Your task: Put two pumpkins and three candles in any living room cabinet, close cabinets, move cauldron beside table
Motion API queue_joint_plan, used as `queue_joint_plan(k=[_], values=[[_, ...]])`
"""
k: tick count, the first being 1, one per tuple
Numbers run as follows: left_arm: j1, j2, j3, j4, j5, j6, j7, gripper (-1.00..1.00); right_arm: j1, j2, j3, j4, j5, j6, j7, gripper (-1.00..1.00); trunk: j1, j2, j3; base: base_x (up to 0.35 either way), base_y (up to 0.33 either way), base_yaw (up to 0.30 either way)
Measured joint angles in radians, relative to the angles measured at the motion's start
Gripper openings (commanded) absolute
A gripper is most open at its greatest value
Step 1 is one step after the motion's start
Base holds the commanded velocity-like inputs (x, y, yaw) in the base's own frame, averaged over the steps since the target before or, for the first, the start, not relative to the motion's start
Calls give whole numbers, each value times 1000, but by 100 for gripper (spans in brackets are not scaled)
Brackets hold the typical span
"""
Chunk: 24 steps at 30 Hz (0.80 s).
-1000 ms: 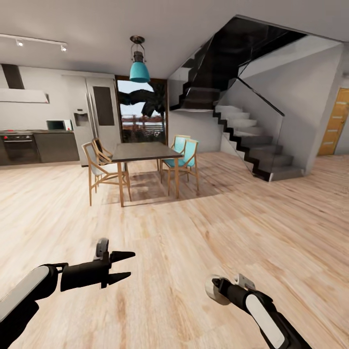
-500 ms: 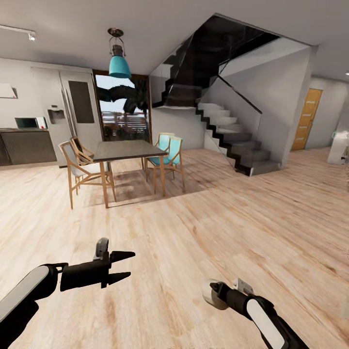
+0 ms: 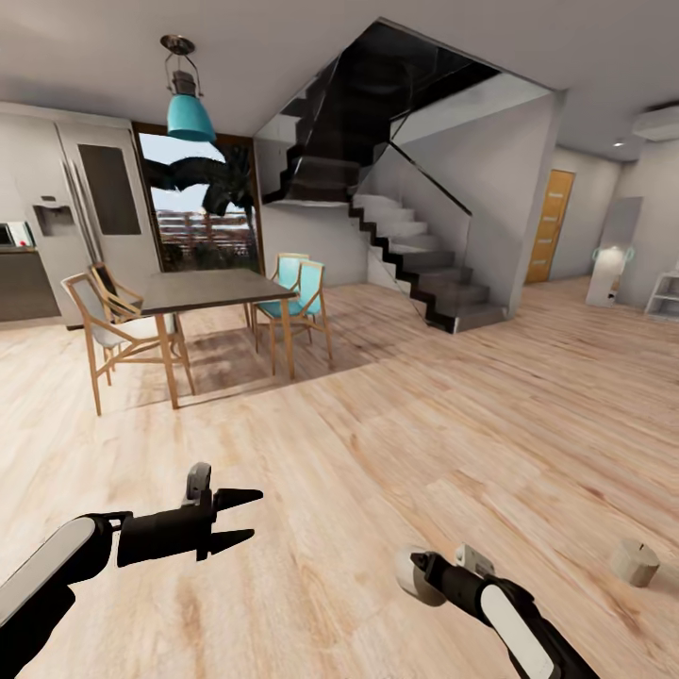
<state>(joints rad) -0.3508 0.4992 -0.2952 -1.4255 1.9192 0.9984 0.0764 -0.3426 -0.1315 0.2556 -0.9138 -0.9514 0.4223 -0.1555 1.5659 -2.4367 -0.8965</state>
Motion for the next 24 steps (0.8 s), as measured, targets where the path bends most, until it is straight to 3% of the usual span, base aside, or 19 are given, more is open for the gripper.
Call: queue_joint_plan(k=[7,14,24], values=[[0,1,0,1,-1,-1,0,100,0,0,1,11,6,-12,1,-100,-1,0,-7,216,140,-159],[0,3,0,0,-1,0,0,100,0,-1,2,62,13,-107,1,-100,-1,0,-8,317,15,-10],[0,3,0,1,0,0,0,100,0,1,1,72,-3,-107,0,-100,0,0,-8,174,0,-62]])
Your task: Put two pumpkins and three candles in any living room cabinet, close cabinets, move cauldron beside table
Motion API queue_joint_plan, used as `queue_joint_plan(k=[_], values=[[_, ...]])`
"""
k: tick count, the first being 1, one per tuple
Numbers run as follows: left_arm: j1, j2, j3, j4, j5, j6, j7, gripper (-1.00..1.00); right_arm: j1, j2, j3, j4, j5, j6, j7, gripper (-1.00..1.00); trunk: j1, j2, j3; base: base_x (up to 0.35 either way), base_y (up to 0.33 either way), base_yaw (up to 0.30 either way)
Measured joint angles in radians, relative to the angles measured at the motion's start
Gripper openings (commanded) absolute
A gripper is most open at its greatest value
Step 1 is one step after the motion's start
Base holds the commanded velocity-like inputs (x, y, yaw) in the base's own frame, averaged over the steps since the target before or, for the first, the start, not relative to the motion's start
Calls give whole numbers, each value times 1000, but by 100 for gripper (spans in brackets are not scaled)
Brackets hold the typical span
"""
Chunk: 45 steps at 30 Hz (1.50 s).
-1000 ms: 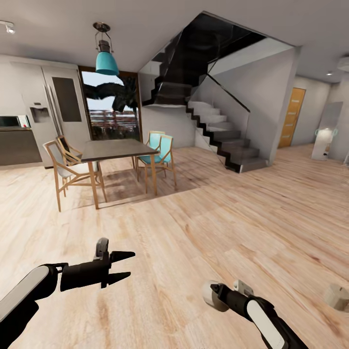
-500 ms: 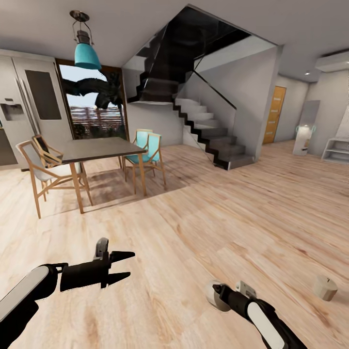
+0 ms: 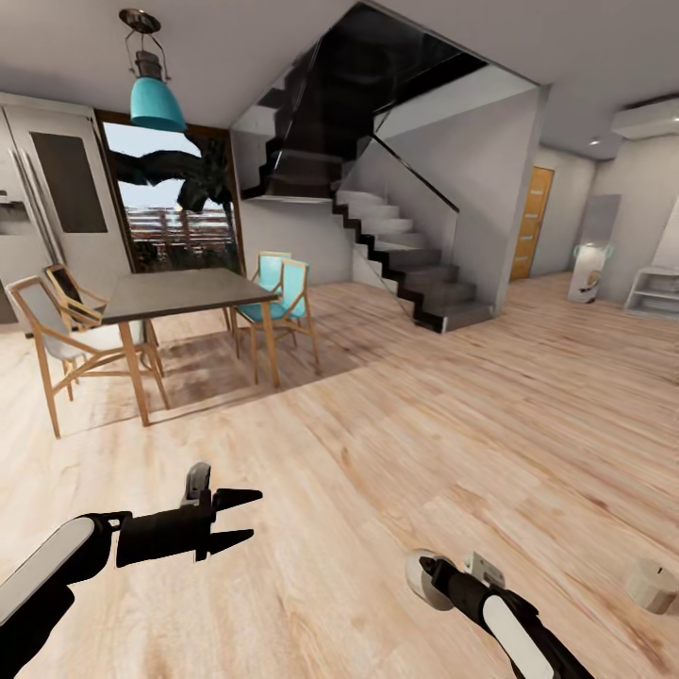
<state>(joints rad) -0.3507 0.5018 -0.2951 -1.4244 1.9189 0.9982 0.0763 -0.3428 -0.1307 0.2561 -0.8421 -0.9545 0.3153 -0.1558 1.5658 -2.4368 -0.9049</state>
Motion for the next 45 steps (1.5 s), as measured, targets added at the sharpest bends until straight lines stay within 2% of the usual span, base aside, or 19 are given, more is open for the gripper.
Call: queue_joint_plan(k=[36,45], values=[[0,4,0,0,-1,0,0,100,0,0,-1,16,0,-9,-2,-100,0,0,-6,1,0,-270],[0,5,0,0,-1,0,0,100,0,0,-2,19,0,-9,-3,-100,0,0,-10,96,0,-266]])
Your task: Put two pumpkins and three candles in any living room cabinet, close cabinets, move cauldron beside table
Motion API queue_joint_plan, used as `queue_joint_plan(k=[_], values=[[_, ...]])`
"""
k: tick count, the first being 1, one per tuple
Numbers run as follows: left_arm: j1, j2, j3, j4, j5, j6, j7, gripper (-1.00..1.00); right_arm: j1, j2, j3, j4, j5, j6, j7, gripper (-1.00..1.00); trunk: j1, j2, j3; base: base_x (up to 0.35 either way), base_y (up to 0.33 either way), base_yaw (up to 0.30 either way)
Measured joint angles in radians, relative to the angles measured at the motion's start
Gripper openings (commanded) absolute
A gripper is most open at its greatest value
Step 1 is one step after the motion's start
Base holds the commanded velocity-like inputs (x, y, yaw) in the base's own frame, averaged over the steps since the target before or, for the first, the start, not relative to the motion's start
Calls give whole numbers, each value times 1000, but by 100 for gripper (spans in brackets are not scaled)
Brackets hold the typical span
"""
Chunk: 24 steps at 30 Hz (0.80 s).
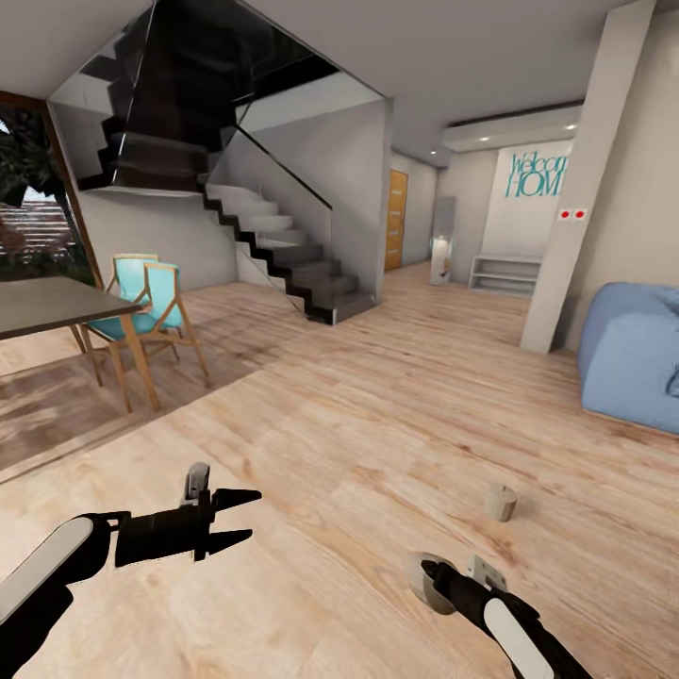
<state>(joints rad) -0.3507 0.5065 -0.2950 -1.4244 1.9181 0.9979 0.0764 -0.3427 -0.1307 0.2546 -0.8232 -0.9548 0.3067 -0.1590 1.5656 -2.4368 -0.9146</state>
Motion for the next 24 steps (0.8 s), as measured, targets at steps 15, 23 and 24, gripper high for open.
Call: queue_joint_plan(k=[15,23,24], values=[[0,0,0,0,0,0,0,100,0,0,-5,0,0,-2,0,-100,0,0,-6,258,0,-249],[0,0,0,0,0,0,0,100,0,0,-5,0,0,-2,0,-100,0,0,-6,293,0,-248],[0,0,0,0,0,0,0,100,0,0,-5,0,0,-2,0,-100,0,0,-6,293,0,-287]])
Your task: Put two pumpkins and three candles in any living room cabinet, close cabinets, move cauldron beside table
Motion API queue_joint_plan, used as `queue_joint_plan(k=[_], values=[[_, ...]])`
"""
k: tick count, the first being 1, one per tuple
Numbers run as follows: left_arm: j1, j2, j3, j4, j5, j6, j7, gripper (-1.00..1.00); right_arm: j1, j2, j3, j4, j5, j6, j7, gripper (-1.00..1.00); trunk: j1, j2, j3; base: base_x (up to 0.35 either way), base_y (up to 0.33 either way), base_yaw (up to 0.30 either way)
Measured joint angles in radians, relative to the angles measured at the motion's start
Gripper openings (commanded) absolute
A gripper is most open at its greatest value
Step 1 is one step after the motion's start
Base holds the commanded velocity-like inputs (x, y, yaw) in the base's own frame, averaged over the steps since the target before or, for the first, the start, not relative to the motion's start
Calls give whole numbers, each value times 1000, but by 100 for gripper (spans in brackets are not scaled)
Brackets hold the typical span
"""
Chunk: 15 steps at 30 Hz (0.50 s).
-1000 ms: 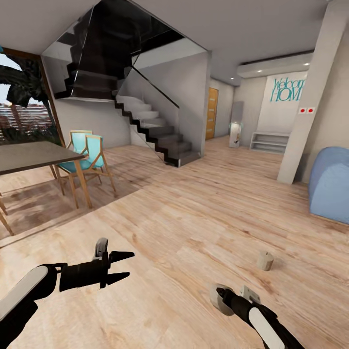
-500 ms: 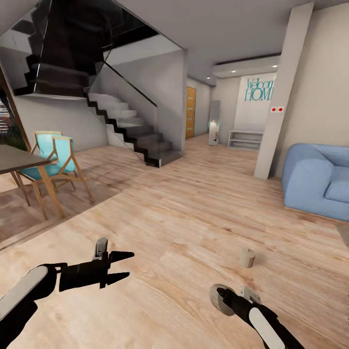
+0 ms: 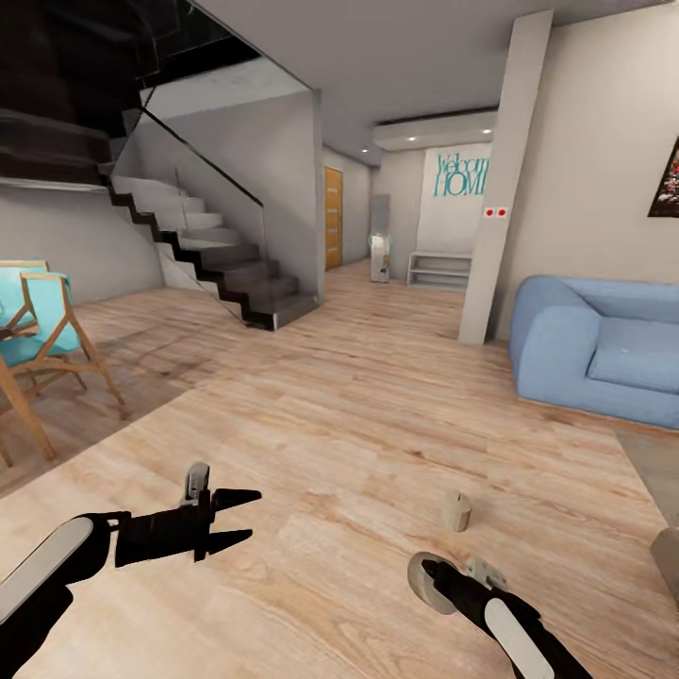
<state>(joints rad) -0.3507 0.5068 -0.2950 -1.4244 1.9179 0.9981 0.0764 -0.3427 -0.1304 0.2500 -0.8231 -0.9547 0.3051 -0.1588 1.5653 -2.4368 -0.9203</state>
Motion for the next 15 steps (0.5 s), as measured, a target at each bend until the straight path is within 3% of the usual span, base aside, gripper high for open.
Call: queue_joint_plan(k=[10,15], values=[[0,0,0,0,0,0,0,100,0,0,0,0,-1,0,0,-100,0,0,0,283,0,-290],[0,0,0,0,0,0,0,100,0,0,0,1,-1,0,-1,-100,0,0,0,93,0,-290]])
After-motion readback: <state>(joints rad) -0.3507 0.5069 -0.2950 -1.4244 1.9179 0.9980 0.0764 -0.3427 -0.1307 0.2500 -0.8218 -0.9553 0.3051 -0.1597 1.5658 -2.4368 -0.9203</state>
